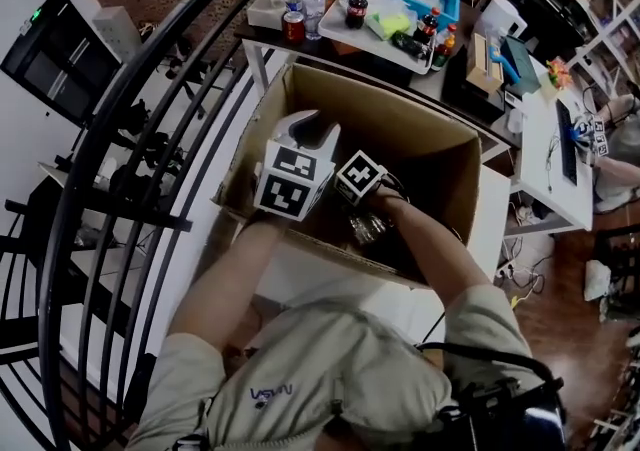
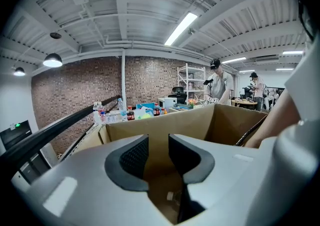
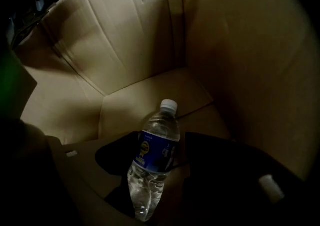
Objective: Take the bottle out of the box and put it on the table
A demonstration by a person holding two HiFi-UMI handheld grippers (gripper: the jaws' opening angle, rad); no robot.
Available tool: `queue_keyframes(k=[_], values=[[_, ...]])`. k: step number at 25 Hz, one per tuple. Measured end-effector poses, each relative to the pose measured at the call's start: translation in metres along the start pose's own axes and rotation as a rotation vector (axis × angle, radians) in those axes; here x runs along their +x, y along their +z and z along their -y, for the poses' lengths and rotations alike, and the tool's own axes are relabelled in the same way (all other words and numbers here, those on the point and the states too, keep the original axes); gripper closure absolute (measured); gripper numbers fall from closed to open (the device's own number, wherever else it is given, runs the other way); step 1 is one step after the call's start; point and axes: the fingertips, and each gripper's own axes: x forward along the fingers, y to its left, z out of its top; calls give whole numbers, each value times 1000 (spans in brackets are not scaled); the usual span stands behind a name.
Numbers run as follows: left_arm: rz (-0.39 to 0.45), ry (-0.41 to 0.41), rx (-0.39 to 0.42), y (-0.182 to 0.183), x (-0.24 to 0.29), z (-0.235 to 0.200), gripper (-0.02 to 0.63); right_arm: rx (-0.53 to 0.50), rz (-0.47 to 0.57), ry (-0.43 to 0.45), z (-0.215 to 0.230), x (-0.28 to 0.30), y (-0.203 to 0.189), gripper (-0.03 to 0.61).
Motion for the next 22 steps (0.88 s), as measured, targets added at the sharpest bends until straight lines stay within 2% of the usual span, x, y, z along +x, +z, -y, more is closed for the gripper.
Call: queue_keyframes(k=[6, 10, 11, 15, 19, 22], values=[[8, -2, -4, 1, 1, 1, 512, -34, -29, 22, -10, 20, 1, 262], [20, 1, 0, 4, 1, -1, 514, -58, -159, -145, 20, 11, -14, 251], [23, 2, 1, 4, 1, -1, 513, -54, -174, -160, 23, 11, -16, 247], [25, 5, -4, 3, 0, 0, 514, -4, -146, -94, 16, 22, -11, 230], [28, 16, 3, 4, -1, -3, 514, 51, -86, 14, 2, 35, -2, 259], [25, 16, 7, 3, -1, -2, 514, 57, -74, 29, -1, 36, -2, 279]])
